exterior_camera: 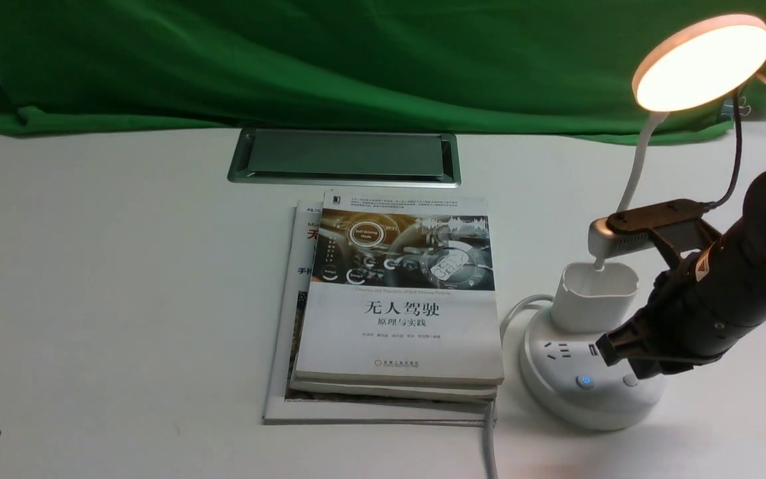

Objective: Turn off the desk lamp on the white desktop by hand.
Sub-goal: 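Press the power button on the lamp base to turn the lamp off with the right gripper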

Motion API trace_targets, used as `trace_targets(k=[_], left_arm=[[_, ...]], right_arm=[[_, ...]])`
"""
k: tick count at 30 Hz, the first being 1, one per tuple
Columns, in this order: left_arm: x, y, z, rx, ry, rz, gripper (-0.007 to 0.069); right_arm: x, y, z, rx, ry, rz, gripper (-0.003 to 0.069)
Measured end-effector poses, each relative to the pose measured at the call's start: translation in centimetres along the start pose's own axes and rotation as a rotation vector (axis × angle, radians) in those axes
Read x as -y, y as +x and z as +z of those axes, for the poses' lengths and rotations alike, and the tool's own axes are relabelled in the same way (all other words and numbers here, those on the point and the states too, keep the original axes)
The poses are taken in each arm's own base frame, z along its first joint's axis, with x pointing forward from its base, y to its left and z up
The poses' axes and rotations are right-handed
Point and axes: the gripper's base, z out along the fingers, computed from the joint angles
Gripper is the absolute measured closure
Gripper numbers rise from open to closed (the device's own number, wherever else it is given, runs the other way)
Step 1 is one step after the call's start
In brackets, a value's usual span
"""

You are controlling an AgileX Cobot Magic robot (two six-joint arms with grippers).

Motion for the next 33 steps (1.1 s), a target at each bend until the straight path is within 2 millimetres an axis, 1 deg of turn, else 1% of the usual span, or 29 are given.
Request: trace_targets(k=[5, 8, 14, 17, 21, 22, 25, 27, 28, 33], left_arm=[[0.0, 0.0, 0.0, 0.0, 0.0, 0.0, 0.0383], [0.0, 0.0, 0.0, 0.0, 0.0, 0.0, 0.0383], [0.0, 0.0, 0.0, 0.0, 0.0, 0.0, 0.0383], [0.0, 0.0, 0.0, 0.0, 0.0, 0.0, 0.0383], [0.0, 0.0, 0.0, 0.0, 0.0, 0.0, 0.0383], [0.0, 0.0, 0.0, 0.0, 0.0, 0.0, 0.0383], [0.0, 0.0, 0.0, 0.0, 0.0, 0.0, 0.0383], [0.0, 0.0, 0.0, 0.0, 0.0, 0.0, 0.0383], [0.0, 0.0, 0.0, 0.0, 0.0, 0.0, 0.0383], [0.0, 0.0, 0.0, 0.0, 0.0, 0.0, 0.0383]], right_arm=[[0.0, -0.3, 2.1, -0.049, -0.009, 0.011, 0.0622], [0.0, -0.7, 2.4, -0.05, -0.01, 0.013, 0.0622], [0.0, -0.6, 2.1, -0.049, -0.011, 0.012, 0.062], [-0.1, -0.3, 0.8, -0.022, -0.015, 0.012, 0.0619], [-0.2, -0.1, -1.8, 0.061, -0.018, 0.011, 0.0619], [-0.2, -0.1, -2.2, 0.073, -0.018, 0.01, 0.0619], [-0.2, -0.1, -2.2, 0.082, -0.018, 0.01, 0.0619], [-0.2, -0.4, -1.4, 0.07, -0.017, 0.012, 0.0619], [-0.1, -0.4, -1.4, 0.072, -0.017, 0.012, 0.0619], [0.0, -0.6, 2.0, -0.029, -0.014, 0.018, 0.0619]])
